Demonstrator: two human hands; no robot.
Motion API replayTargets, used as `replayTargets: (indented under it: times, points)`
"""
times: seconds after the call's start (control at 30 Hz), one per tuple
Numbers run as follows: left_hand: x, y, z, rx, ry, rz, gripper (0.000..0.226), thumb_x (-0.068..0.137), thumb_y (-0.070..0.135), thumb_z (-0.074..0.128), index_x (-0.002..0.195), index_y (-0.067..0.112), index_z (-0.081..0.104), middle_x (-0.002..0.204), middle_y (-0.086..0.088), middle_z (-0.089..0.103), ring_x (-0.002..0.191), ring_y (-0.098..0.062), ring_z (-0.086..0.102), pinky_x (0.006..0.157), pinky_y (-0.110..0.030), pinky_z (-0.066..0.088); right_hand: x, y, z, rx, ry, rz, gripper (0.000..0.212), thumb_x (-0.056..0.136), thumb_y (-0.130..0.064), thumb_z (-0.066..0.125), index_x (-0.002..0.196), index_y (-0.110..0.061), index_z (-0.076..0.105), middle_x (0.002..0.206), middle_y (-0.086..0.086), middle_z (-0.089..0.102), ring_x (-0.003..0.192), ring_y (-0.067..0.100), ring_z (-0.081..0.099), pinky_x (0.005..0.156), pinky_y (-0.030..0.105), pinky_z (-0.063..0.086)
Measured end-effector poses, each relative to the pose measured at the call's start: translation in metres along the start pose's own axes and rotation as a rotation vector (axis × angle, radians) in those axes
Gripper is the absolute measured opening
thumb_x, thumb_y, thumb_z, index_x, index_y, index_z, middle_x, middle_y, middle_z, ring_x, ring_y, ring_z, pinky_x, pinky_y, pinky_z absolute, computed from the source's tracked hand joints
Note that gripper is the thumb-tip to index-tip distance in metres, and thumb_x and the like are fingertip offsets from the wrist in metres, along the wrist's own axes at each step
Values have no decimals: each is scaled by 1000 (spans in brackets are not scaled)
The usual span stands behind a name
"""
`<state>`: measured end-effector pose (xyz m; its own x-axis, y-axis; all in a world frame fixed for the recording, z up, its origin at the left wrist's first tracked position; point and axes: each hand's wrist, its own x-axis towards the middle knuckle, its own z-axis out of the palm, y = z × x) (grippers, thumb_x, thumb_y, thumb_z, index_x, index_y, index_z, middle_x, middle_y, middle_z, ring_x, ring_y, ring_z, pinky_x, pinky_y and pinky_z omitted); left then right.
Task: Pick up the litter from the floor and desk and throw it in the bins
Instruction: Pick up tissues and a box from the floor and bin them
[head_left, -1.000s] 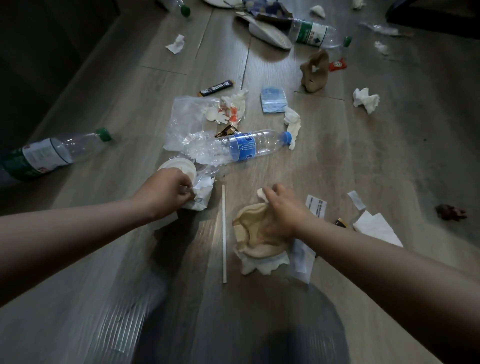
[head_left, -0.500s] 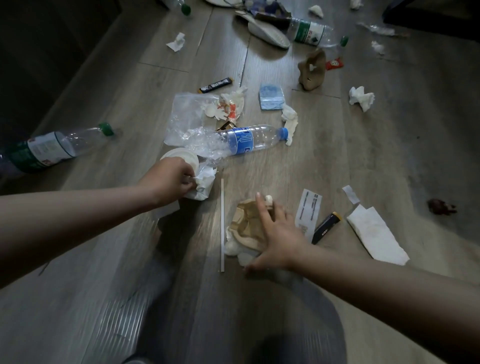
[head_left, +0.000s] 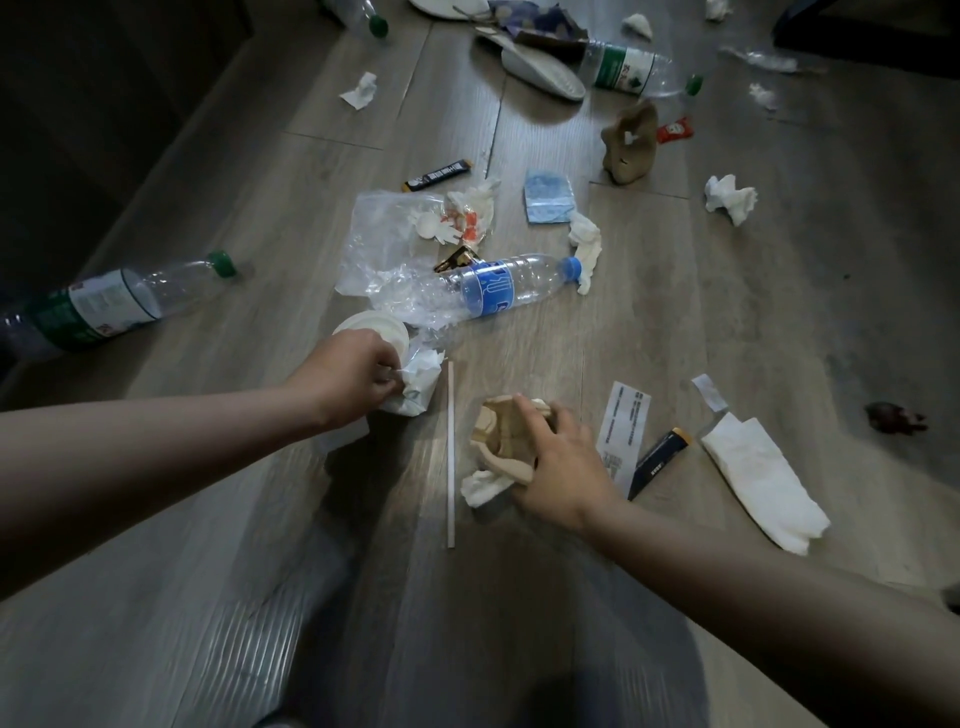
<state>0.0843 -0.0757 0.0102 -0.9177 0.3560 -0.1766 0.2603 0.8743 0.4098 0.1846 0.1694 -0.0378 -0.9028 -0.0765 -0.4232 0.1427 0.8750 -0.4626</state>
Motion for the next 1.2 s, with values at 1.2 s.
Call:
replayTargets:
  times: [1.2]
  points:
    - [-77, 364, -473, -492, 54, -252, 13, 82, 24, 73, 81, 10, 74, 83, 0, 70, 81, -14, 62, 66, -25, 41, -270, -208, -537, 1169, 237, 522, 73, 73, -25, 78, 136, -38, 44, 110, -9, 64, 94, 11, 65, 57, 21, 51]
